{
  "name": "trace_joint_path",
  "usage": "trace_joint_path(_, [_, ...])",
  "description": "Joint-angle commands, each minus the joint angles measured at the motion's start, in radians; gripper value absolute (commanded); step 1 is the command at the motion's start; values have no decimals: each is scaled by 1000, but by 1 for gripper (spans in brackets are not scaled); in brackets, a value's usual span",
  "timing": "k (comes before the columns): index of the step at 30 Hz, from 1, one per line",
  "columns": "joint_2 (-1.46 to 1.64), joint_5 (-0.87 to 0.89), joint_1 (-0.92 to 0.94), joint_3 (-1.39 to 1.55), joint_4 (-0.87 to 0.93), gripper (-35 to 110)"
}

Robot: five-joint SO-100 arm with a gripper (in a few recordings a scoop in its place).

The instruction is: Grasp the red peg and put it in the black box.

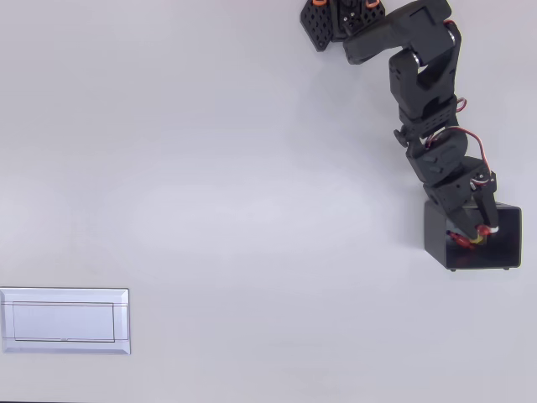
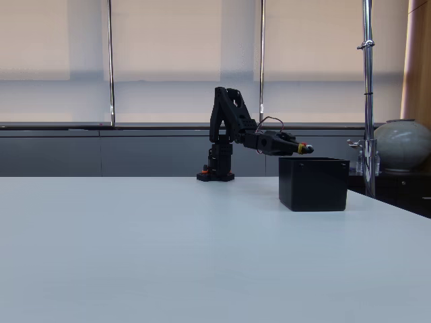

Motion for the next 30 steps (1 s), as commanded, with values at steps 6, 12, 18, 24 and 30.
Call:
trace_joint_path(6, [-14,-12,26,86,-31,20])
trace_joint_path(12, [-31,-14,34,78,-31,20])
trace_joint_path(18, [-149,-40,55,-26,-11,18])
trace_joint_path(24, [-589,-172,137,-138,354,4])
trace_joint_path(30, [-962,-238,238,-288,563,0])
